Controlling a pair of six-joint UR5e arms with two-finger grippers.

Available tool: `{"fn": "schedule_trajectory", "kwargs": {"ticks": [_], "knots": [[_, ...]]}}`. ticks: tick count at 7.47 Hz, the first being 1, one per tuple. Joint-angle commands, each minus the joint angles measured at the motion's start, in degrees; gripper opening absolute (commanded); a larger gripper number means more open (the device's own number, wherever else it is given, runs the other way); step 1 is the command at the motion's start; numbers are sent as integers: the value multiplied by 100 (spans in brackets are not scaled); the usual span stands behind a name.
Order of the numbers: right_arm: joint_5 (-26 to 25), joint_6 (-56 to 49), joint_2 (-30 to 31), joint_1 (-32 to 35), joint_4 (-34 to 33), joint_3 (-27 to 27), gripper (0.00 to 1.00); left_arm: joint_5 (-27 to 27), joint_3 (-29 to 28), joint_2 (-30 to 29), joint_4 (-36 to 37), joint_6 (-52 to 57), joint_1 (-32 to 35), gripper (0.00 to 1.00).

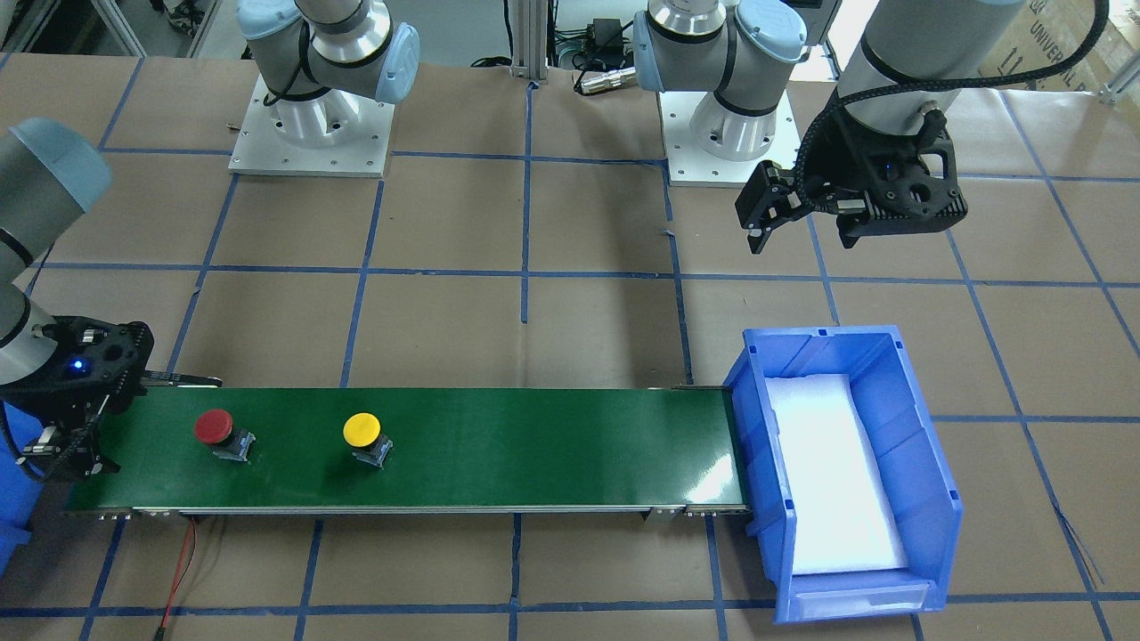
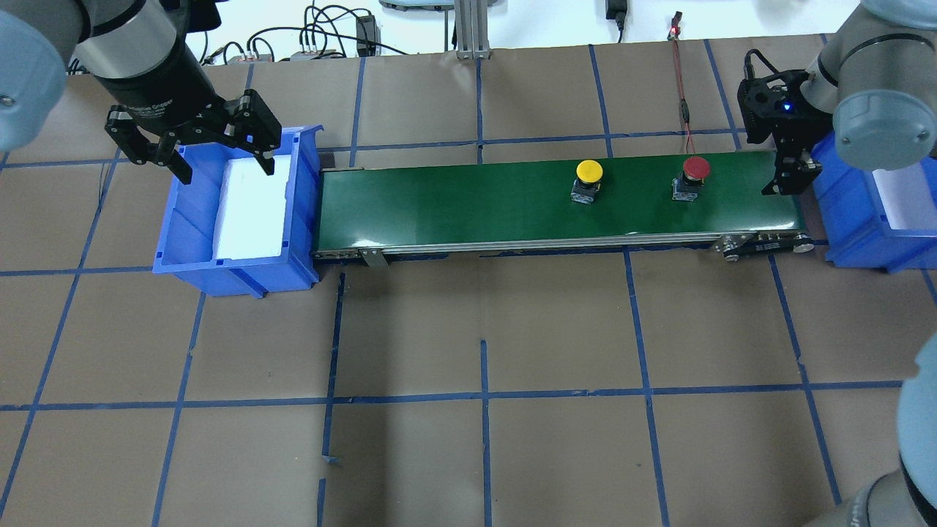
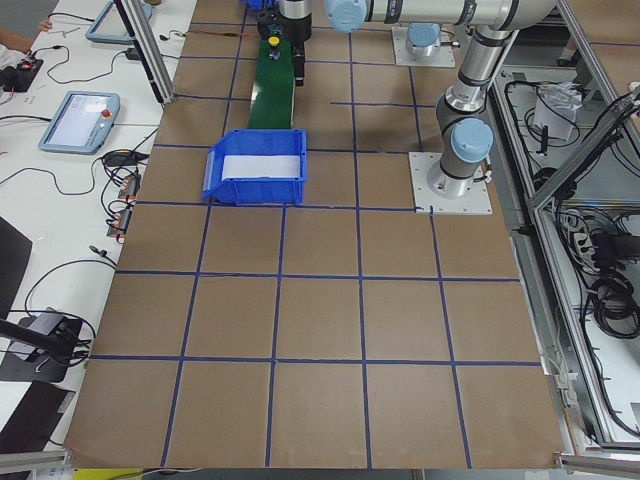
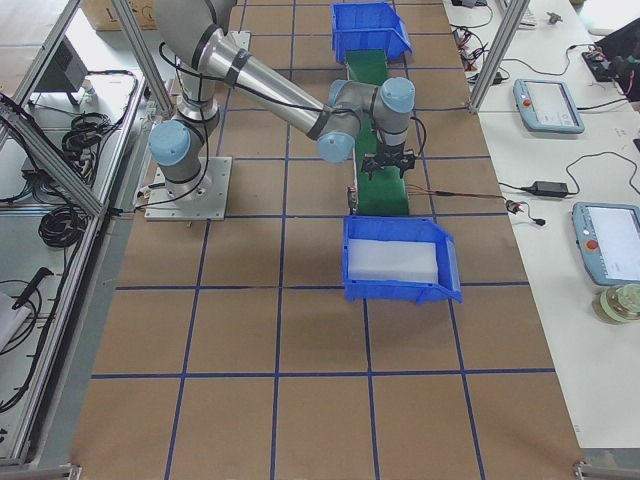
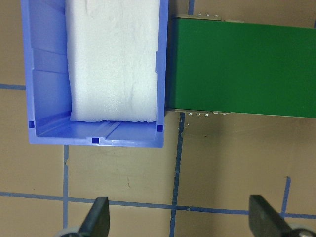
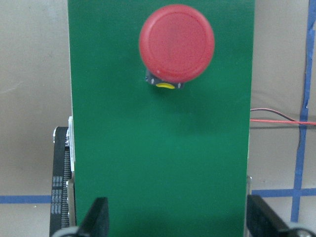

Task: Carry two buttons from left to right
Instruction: 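Lower the right gripper onto the red button at the belt end and close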

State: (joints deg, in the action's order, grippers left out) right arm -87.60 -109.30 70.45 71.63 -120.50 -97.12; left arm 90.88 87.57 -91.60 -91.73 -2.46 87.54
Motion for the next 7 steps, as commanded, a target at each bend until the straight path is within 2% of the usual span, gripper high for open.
{"fn": "schedule_trajectory", "kwargs": {"ticks": [1, 7], "knots": [[-12, 23, 38, 114, 9, 26, 97, 0, 14, 10, 5, 0, 0, 100], [-3, 348, -84, 431, 0, -26, 97, -9, 23, 2, -3, 0, 0, 100]]}}
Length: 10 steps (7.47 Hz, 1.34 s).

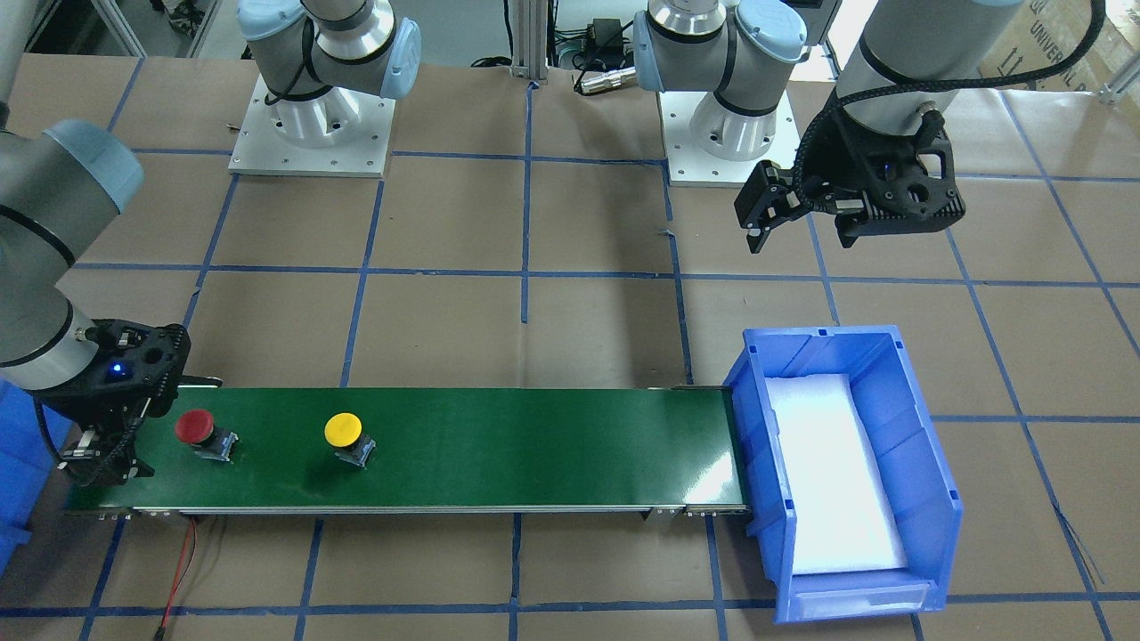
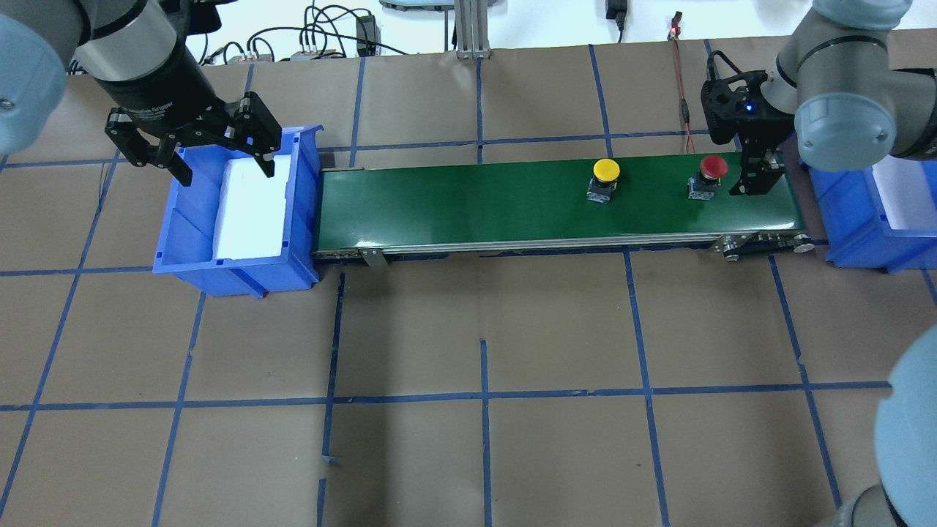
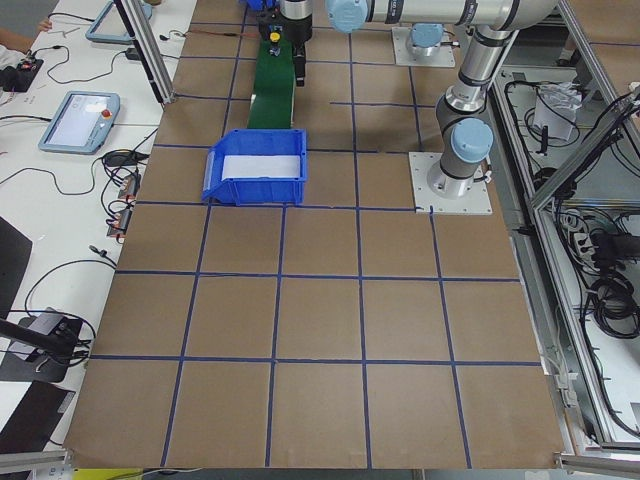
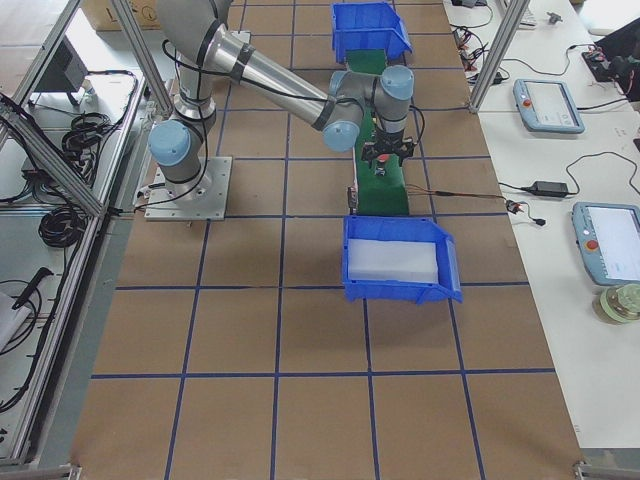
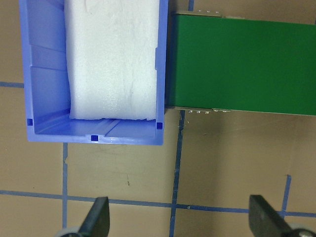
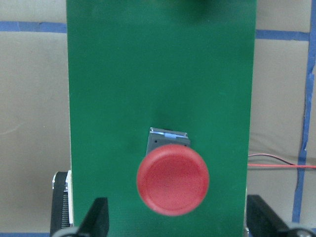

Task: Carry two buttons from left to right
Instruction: 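Lower the right gripper onto the red button at the belt end and close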

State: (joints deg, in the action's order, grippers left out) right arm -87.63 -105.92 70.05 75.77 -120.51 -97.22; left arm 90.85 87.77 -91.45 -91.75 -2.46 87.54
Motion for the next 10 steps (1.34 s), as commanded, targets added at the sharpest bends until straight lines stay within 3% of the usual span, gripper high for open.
{"fn": "schedule_trajectory", "kwargs": {"ticks": [1, 3, 4, 6, 7, 10], "knots": [[1, -24, -148, 17, -8, 1, 97, -6, 3, -4, -9, 0, 0, 100], [-17, -42, -167, 17, -8, -8, 97, 3, 3, 13, -9, 0, 0, 100], [-17, -68, -167, 17, -8, -25, 90, -6, 3, 13, -18, 0, 0, 100], [-96, -86, -167, -27, 1, 27, 20, -6, 3, -4, -18, 0, 0, 100], [-96, -130, -167, -36, -8, 27, 10, 3, 38, 39, -18, 0, 0, 100], [-96, -217, -88, -79, 132, 385, 8, -6, 65, 31, 17, 0, 0, 100]]}}
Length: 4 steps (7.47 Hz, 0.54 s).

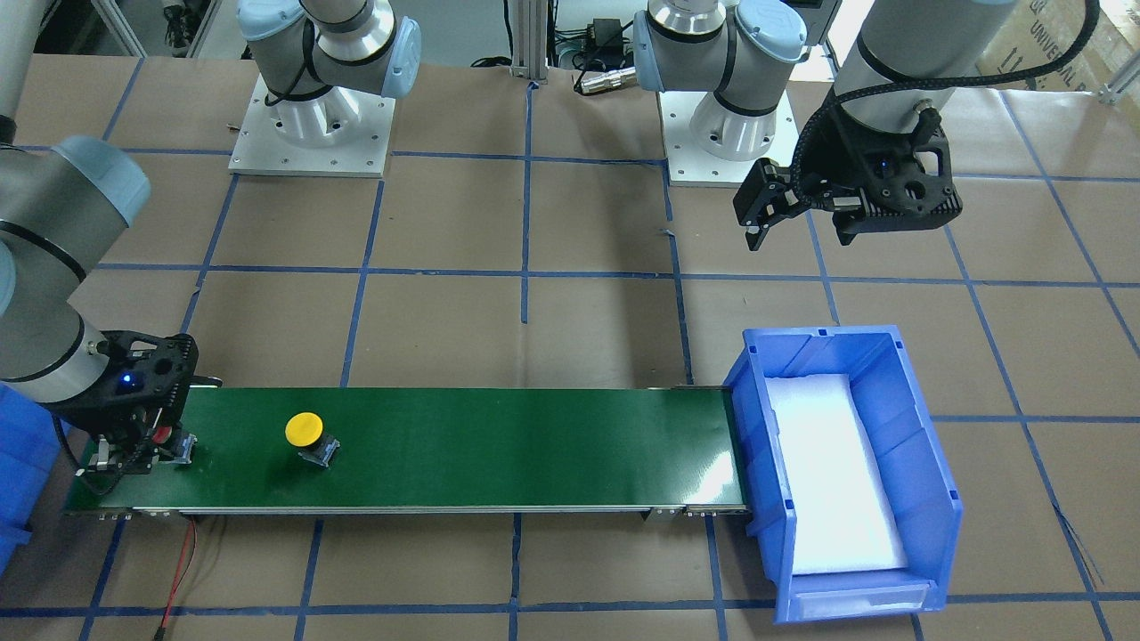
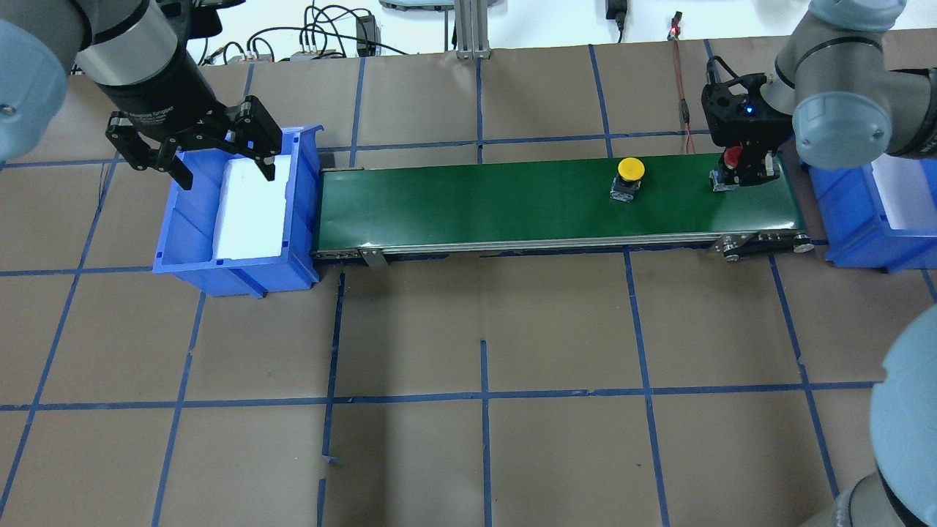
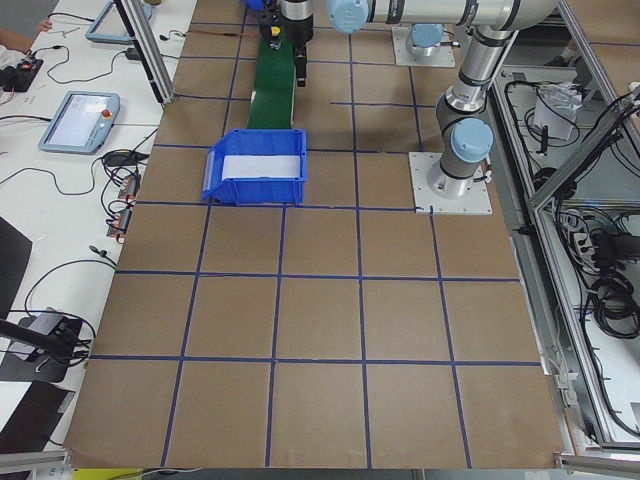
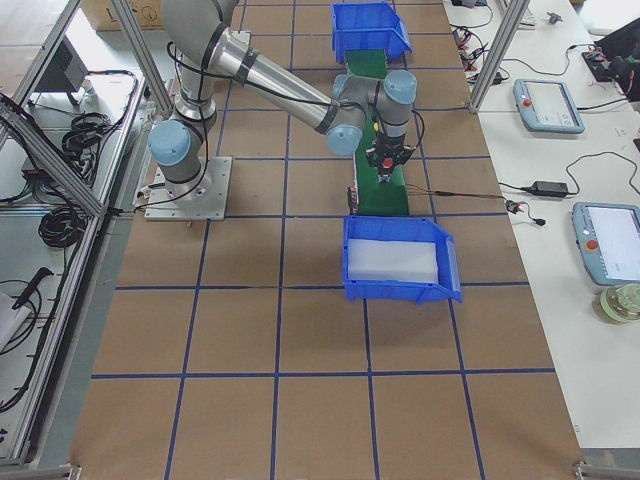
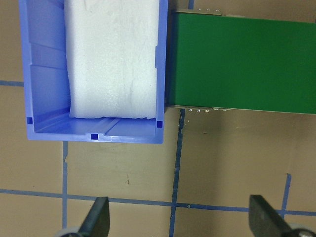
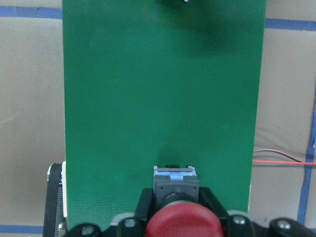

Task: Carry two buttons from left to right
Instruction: 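Lift the red button with the right gripper toward the blue bin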

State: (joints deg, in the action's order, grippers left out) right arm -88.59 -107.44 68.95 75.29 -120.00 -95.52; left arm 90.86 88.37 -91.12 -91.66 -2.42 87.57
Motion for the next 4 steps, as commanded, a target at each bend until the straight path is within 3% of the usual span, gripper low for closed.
{"fn": "schedule_trajectory", "kwargs": {"ticks": [1, 2, 4], "knots": [[-1, -206, 31, -223, 613, 583, 9, 2, 5, -2, 8, 5, 6, 100], [-1, -416, 40, -582, 1088, 979, 9, 2, 5, 6, 8, 5, -3, 100], [-18, -1381, 22, -1355, 1313, 1342, 9, 2, 5, 7, -1, 5, 6, 100]]}}
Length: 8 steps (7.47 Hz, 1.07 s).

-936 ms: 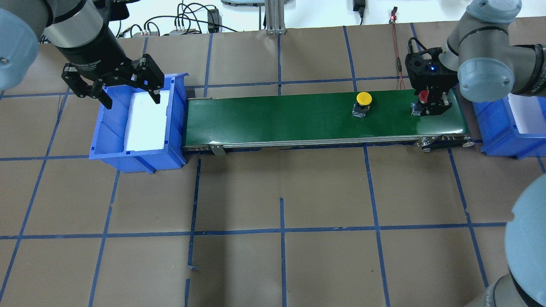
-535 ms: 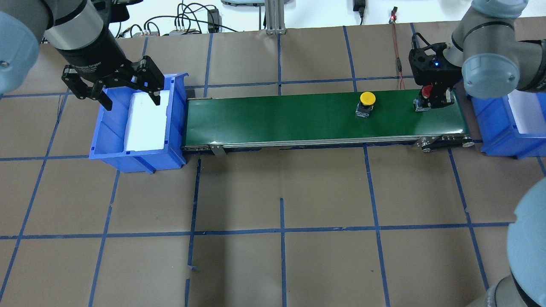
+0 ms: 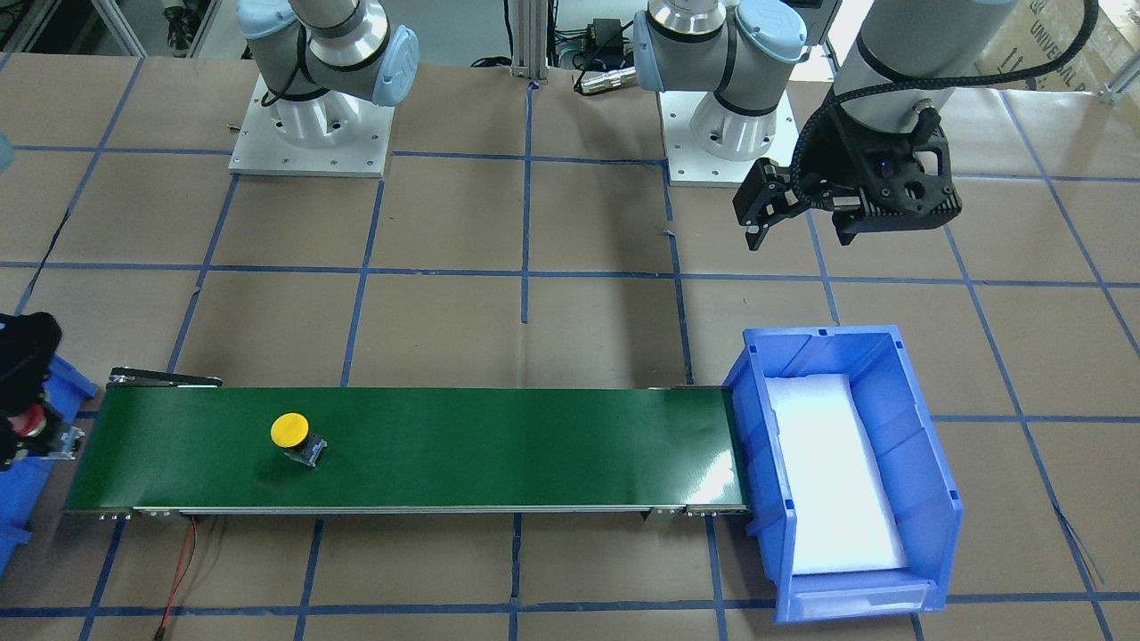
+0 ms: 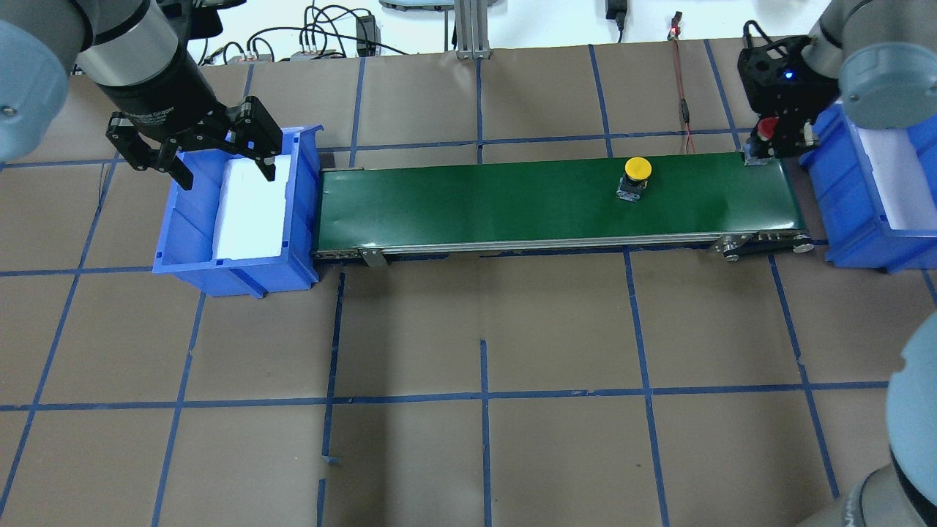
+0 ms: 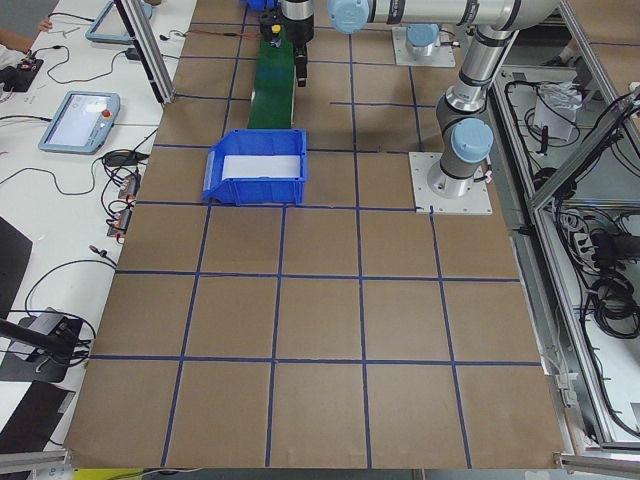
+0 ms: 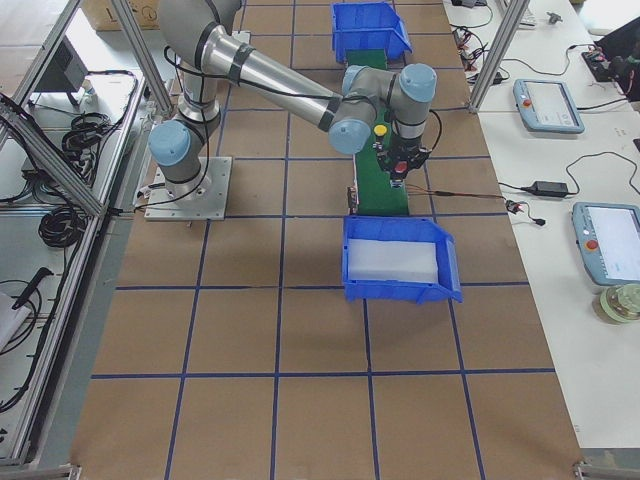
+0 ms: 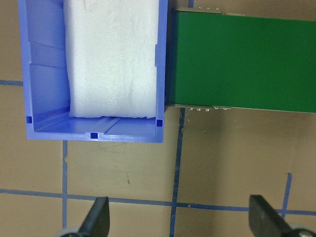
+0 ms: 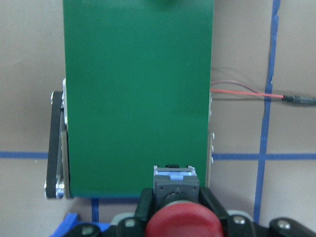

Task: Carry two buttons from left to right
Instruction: 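Lift the red button with the right gripper toward the blue bin, then lower the red button onto the foam in the blue bin and open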

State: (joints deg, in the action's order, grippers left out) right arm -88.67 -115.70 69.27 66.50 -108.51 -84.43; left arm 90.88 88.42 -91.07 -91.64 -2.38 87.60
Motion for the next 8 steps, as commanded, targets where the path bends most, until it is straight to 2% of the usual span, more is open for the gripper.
{"fn": "schedule_trajectory", "kwargs": {"ticks": [1, 2, 4, 8], "knots": [[-62, -1133, -97, -915, 67, 225, 9, 0, 0, -7, 5, 0, 3, 100], [-45, -1400, -324, -1276, -203, 164, 9, 0, 0, -7, 6, 0, 3, 100], [-27, -1586, -948, -1446, -810, 172, 9, -8, 0, -16, 14, 0, 3, 100], [-45, -1701, -1258, -1701, -892, 164, 12, 0, 0, -8, 14, 0, 3, 100]]}}
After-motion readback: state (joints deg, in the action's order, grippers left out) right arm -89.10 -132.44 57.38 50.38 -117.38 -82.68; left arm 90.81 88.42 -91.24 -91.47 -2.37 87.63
